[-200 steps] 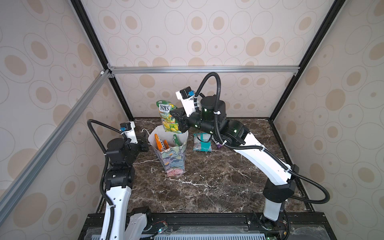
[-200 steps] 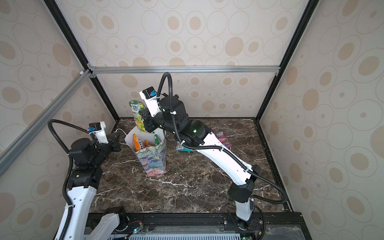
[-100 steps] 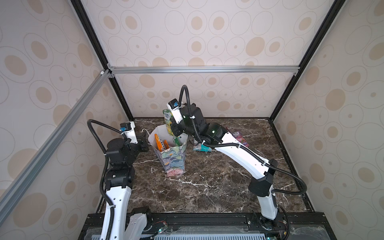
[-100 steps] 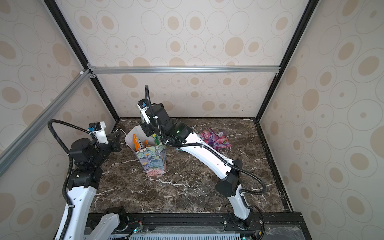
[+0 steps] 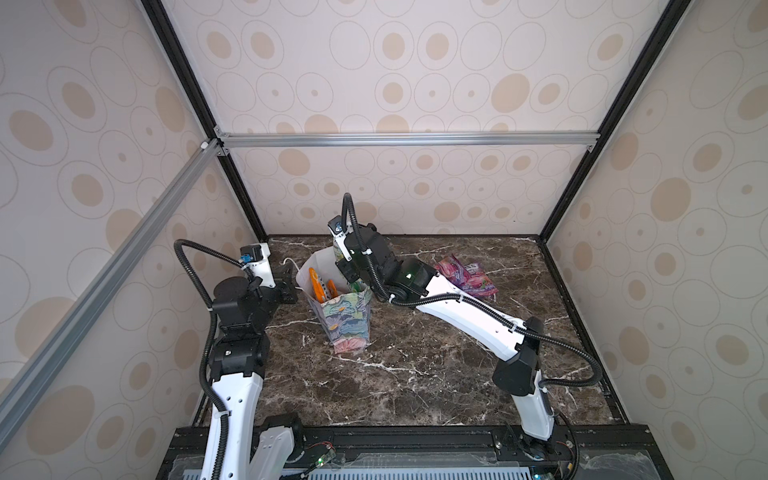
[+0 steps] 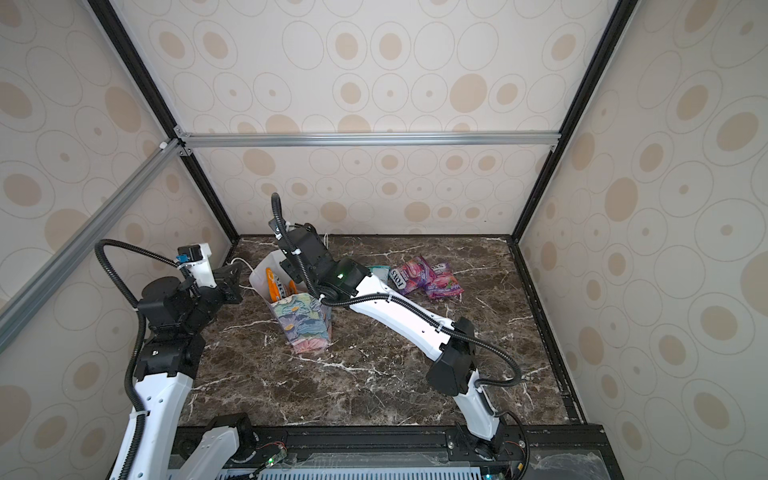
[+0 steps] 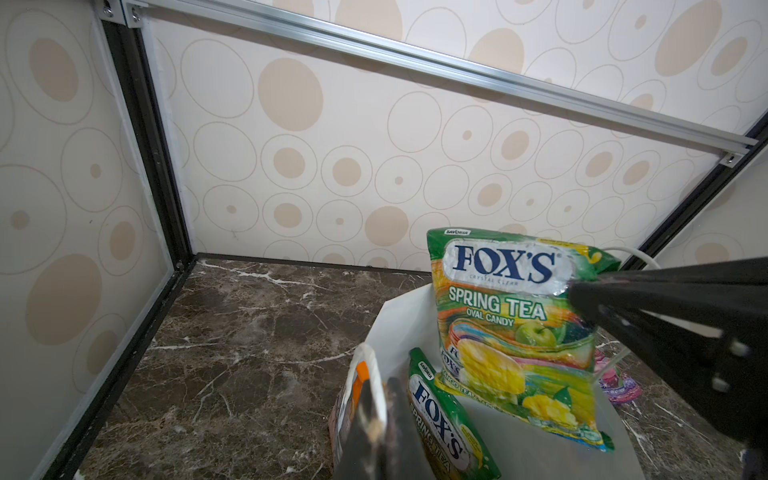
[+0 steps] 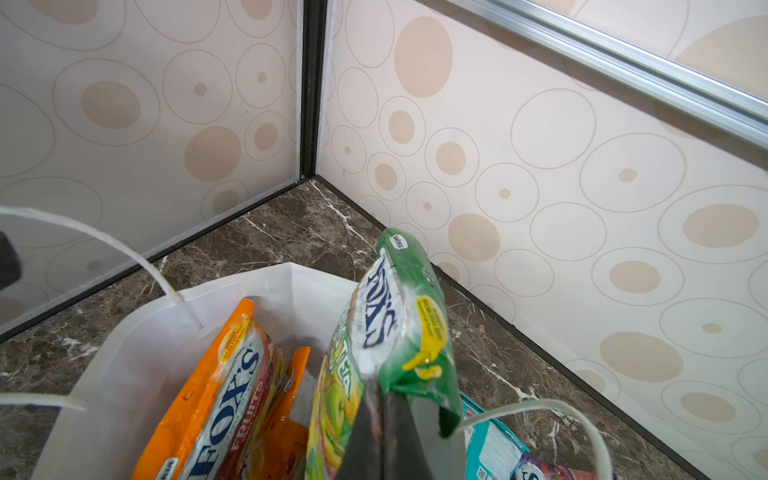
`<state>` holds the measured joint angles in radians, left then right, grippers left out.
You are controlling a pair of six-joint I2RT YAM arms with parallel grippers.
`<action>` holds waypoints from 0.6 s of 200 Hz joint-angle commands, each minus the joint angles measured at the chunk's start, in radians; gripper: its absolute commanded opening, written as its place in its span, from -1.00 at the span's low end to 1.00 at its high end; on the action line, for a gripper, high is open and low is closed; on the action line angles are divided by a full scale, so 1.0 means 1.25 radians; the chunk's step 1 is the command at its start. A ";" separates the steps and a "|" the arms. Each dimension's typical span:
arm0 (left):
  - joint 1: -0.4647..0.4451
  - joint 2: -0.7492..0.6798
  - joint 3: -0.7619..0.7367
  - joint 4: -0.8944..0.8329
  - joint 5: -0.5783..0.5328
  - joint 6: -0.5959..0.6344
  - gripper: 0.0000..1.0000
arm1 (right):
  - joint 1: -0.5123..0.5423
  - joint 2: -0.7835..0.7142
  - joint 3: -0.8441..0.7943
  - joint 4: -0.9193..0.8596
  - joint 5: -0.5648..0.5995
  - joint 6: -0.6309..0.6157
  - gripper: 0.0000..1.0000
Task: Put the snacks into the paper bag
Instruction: 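Lower the green packet into the bag and open the right gripper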
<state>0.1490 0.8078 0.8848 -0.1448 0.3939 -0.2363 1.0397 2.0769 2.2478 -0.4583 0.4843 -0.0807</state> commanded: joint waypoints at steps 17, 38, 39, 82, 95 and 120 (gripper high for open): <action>0.003 -0.015 0.005 0.018 0.001 0.009 -1.00 | 0.010 -0.008 -0.057 0.079 0.061 -0.017 -1.00; 0.003 -0.014 0.006 0.018 0.001 0.010 -1.00 | 0.018 -0.026 -0.099 0.114 0.079 -0.021 -1.00; 0.004 -0.014 0.005 0.018 0.001 0.010 -1.00 | 0.018 -0.027 -0.101 0.115 0.080 -0.021 -1.00; 0.003 -0.015 0.005 0.018 -0.001 0.010 -1.00 | 0.033 -0.092 -0.193 0.172 0.094 -0.012 -0.94; 0.003 -0.015 0.005 0.018 -0.001 0.010 -1.00 | 0.038 -0.108 -0.212 0.185 0.098 -0.013 -0.82; 0.003 -0.014 0.005 0.018 0.000 0.009 -1.00 | 0.046 -0.135 -0.235 0.202 0.100 -0.014 -0.56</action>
<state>0.1490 0.8074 0.8841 -0.1467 0.3939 -0.2363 1.0824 1.9942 1.9694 -0.2932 0.5797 -0.0933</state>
